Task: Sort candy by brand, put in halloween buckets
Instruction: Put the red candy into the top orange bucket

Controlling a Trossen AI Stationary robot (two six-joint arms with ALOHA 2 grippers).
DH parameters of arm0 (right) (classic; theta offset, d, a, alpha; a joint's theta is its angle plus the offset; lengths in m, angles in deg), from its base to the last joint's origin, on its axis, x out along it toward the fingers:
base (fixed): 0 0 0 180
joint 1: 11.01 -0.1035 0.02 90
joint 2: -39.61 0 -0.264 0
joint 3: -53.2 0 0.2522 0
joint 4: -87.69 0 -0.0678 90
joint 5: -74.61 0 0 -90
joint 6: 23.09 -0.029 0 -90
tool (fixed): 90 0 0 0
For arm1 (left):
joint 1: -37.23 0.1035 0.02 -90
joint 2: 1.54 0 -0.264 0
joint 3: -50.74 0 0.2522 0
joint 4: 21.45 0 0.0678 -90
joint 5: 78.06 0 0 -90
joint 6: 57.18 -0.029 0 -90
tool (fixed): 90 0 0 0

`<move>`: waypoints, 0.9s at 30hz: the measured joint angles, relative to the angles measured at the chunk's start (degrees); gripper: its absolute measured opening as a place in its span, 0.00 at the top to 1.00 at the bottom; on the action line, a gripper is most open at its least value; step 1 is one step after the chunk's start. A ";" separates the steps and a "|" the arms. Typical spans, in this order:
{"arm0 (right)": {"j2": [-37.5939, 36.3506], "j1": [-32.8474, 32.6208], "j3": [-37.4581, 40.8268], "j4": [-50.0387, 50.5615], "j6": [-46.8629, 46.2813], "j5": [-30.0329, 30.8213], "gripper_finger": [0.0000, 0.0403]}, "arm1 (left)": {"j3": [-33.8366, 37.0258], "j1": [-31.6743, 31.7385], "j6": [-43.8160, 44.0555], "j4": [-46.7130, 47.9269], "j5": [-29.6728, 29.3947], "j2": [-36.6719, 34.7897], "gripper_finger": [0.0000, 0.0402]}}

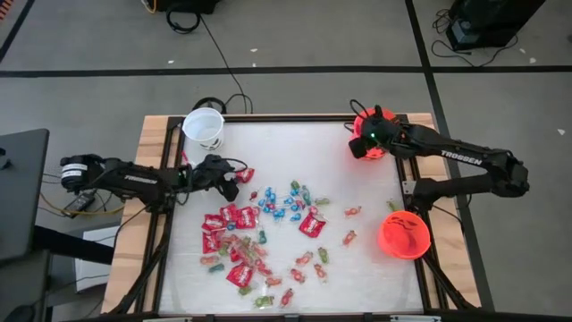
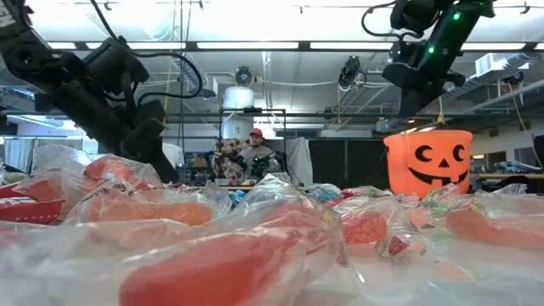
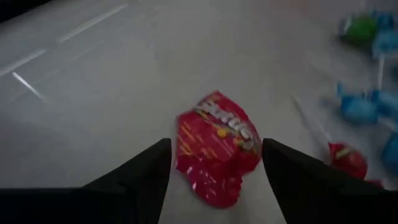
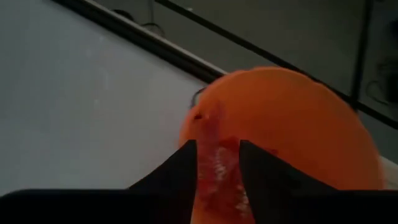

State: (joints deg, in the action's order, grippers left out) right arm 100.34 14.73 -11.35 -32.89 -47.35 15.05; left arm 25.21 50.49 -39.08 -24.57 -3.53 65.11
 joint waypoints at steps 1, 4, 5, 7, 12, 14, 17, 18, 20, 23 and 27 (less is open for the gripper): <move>-0.06 -0.55 0.00 -0.10 -0.04 -0.33 0.66 | 0.00 0.21 -0.39 -0.89 0.31 1.33 0.37; -0.06 -2.28 0.00 -0.23 -0.63 -0.56 0.65 | -0.01 1.23 -0.96 -2.08 0.89 4.98 0.43; 0.00 -2.81 0.00 -0.45 -0.86 -0.60 0.65 | -0.22 1.76 -0.98 -1.97 1.34 6.08 0.45; 0.04 -4.00 0.00 -1.24 -1.21 -1.12 0.65 | -1.23 2.98 -1.07 -1.23 2.12 7.90 0.51; 0.05 -7.77 1.51 -9.47 -0.09 -7.13 0.66 | -4.54 4.27 -4.58 -1.62 8.41 9.85 0.78; 0.07 -9.82 4.53 -17.31 1.02 -9.06 0.67 | -5.80 3.41 -6.75 -3.64 11.00 9.84 0.92; 0.71 -12.73 11.54 -32.72 4.96 -13.77 0.68 | -7.03 1.40 -8.86 -7.69 13.43 9.84 0.95; 1.25 -13.57 13.96 -38.72 7.24 -16.52 0.68 | -7.56 0.62 -9.13 -8.96 13.91 9.84 0.94; 2.86 -15.57 18.81 -51.08 12.55 -21.15 0.68 | -8.59 -0.74 -10.12 -11.17 15.26 9.84 0.91; 6.45 -18.34 24.24 -67.44 17.83 -23.28 0.68 | -10.45 -2.44 -11.61 -13.77 17.40 10.53 0.91; 12.53 -20.99 25.79 -77.33 24.81 -25.30 0.68 | -14.64 -4.20 -11.88 -15.20 18.17 13.96 0.94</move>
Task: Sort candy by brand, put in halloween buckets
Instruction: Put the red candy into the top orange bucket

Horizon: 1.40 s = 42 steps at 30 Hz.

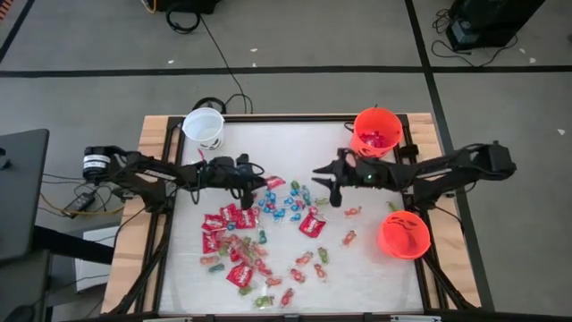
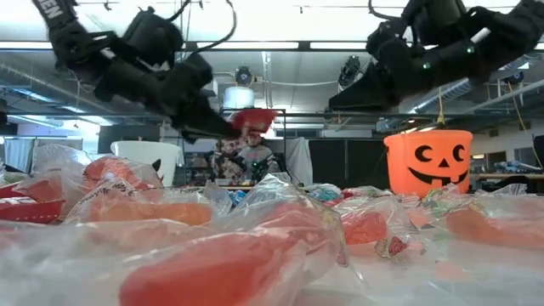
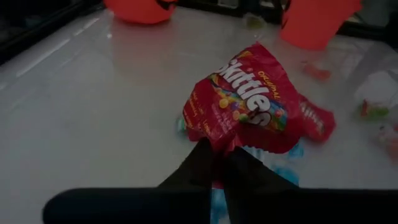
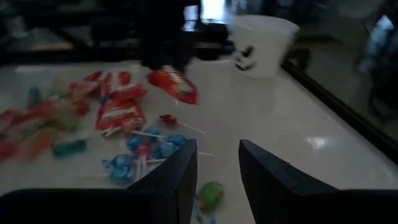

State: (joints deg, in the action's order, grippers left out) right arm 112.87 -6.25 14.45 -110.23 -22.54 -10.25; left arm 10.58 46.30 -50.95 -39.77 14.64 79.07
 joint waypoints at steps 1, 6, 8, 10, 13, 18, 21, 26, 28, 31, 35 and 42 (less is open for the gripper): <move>1.70 -0.71 -0.57 -0.80 1.65 -0.18 0.68 | -1.17 -0.38 -0.01 0.14 -0.01 1.36 0.95; 8.49 -3.36 -4.44 -2.62 8.03 3.17 0.68 | -8.09 -1.25 0.24 0.31 0.82 8.17 0.94; 10.45 -4.28 -5.68 -2.39 10.42 4.16 0.68 | -10.64 -1.38 0.25 0.03 2.59 10.60 0.93; 12.43 -5.02 -6.87 -2.19 12.47 5.20 0.68 | -11.94 -1.36 0.32 0.60 3.72 12.17 0.92; 14.57 -5.56 -8.42 -1.78 13.65 6.72 0.68 | -13.48 -1.36 0.36 0.27 4.27 13.77 0.92; 15.37 -5.88 -9.44 -1.21 12.86 10.55 0.75 | -14.18 -1.34 0.44 0.63 4.75 14.82 0.92; 14.44 -5.96 -9.63 0.09 11.56 13.01 0.92 | -14.05 -1.32 0.32 0.42 4.72 14.78 0.91; 9.20 -5.86 -9.62 6.74 7.38 26.74 0.94 | -13.61 -1.28 -1.28 3.21 4.52 12.58 0.84; 6.35 -5.51 -9.64 9.81 6.73 34.11 0.94 | -13.64 -1.33 -1.41 7.24 4.53 11.49 0.79; 0.98 -5.15 -9.62 15.86 6.49 43.60 0.95 | -13.65 -1.32 -1.63 11.73 4.19 9.72 0.73; -5.66 -3.48 -9.66 22.09 8.39 56.29 0.95 | -13.49 -1.32 -1.38 18.01 1.17 8.69 0.70; -16.03 2.32 -9.62 38.88 -2.70 60.14 0.95 | -13.43 -1.32 -1.32 21.18 -1.29 8.00 0.71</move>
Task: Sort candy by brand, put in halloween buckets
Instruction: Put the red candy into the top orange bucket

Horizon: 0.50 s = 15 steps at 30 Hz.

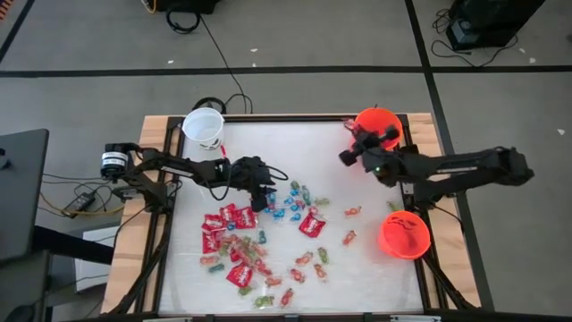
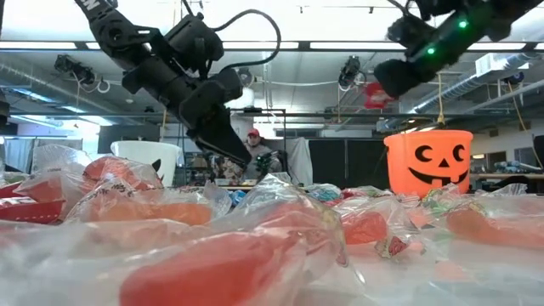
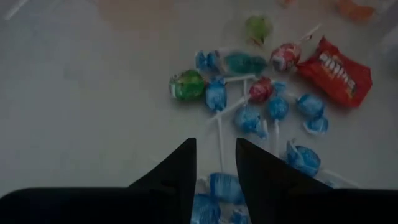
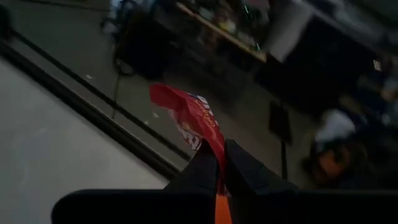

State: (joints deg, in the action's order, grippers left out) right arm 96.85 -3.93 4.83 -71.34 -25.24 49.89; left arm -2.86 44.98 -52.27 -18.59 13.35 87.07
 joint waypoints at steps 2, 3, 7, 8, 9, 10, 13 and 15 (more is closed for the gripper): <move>-2.55 2.33 -0.02 5.80 -6.28 -2.05 0.95 | -0.02 0.00 0.00 0.10 -0.02 -0.30 0.72; -3.70 3.63 -0.02 8.96 -9.12 -3.12 0.96 | -0.02 0.00 0.00 0.35 0.00 -0.56 0.72; -6.86 8.69 0.00 18.09 -17.62 -9.14 0.96 | -0.03 0.00 -0.08 2.53 -0.02 -2.40 0.73; -7.36 9.77 0.00 19.26 -18.95 -10.55 0.96 | -0.04 0.00 -0.12 3.75 -0.25 -3.40 0.74; -7.74 10.87 -0.02 20.52 -20.10 -11.96 0.95 | -0.04 -0.01 -0.27 5.50 -0.91 -4.39 0.74; -7.96 11.90 0.00 21.86 -20.95 -13.40 0.94 | -0.04 -0.02 -0.33 6.21 -1.61 -5.15 0.74; -8.37 14.99 0.00 23.73 -22.85 -18.67 0.91 | 0.78 -0.02 -0.85 10.00 -3.12 -8.44 0.74; -8.37 17.09 0.00 24.66 -23.43 -22.32 0.89 | 2.19 -0.02 -0.85 9.52 -3.21 -10.54 0.74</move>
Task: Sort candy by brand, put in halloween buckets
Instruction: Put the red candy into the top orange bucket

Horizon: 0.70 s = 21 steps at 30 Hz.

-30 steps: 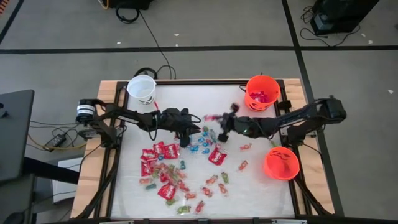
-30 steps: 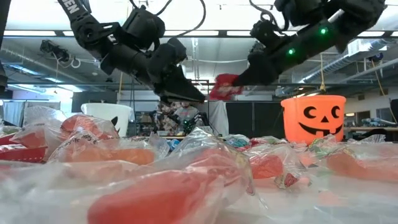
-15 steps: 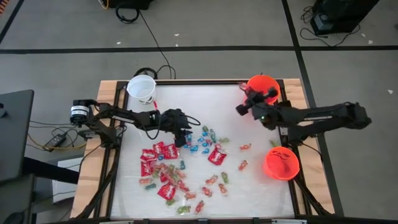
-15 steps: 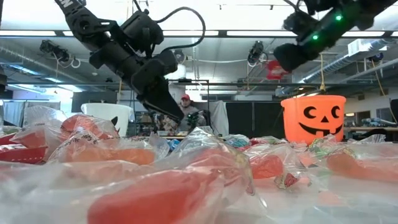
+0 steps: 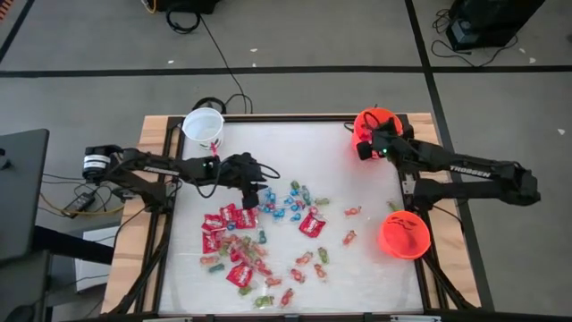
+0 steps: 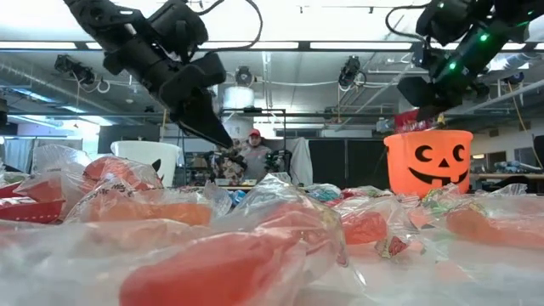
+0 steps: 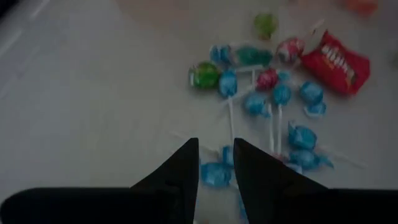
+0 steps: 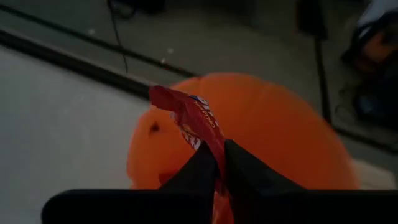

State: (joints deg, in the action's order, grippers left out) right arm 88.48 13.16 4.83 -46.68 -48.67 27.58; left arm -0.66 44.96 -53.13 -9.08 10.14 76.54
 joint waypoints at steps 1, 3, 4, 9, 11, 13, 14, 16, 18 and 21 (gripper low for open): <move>0.07 0.69 0.00 0.10 -0.05 -1.35 0.87 | 1.05 0.00 0.47 1.12 -0.02 -1.53 0.74; 0.00 1.77 -0.01 0.35 0.04 -3.20 0.83 | 2.50 -0.14 0.74 1.89 0.02 -3.91 0.74; -0.11 2.18 0.00 0.69 0.06 -3.77 0.81 | 3.51 -0.42 0.82 1.87 -0.06 -5.44 0.74; -1.99 1.32 0.00 -1.40 2.93 -4.95 0.71 | 8.08 -3.03 0.95 1.17 0.05 -11.87 0.74; -3.42 0.16 0.00 -3.27 7.17 -7.83 0.67 | 9.30 -4.66 0.90 1.15 0.21 -13.21 0.74; -4.62 -1.49 -0.01 -7.17 9.77 -12.20 0.65 | 10.45 -6.27 0.63 2.97 0.26 -13.93 0.74; -5.10 -2.24 -0.02 -8.61 10.36 -13.99 0.65 | 10.95 -7.41 0.65 3.35 0.25 -13.95 0.74; -5.53 -3.84 -0.01 -11.82 10.59 -17.18 0.64 | 12.21 -9.45 0.69 3.79 0.37 -13.96 0.74; -5.42 -5.23 -0.02 -14.14 10.33 -19.49 0.64 | 13.08 -11.75 1.44 3.83 0.43 -13.96 0.74; -3.99 -7.15 -0.02 -16.47 9.87 -21.78 0.65 | 13.53 -14.22 3.87 6.01 -0.15 -13.96 0.74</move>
State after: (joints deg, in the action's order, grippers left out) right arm 84.48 6.02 4.80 -63.16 -38.80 5.80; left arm 12.86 30.74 -49.26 -3.06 9.99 62.58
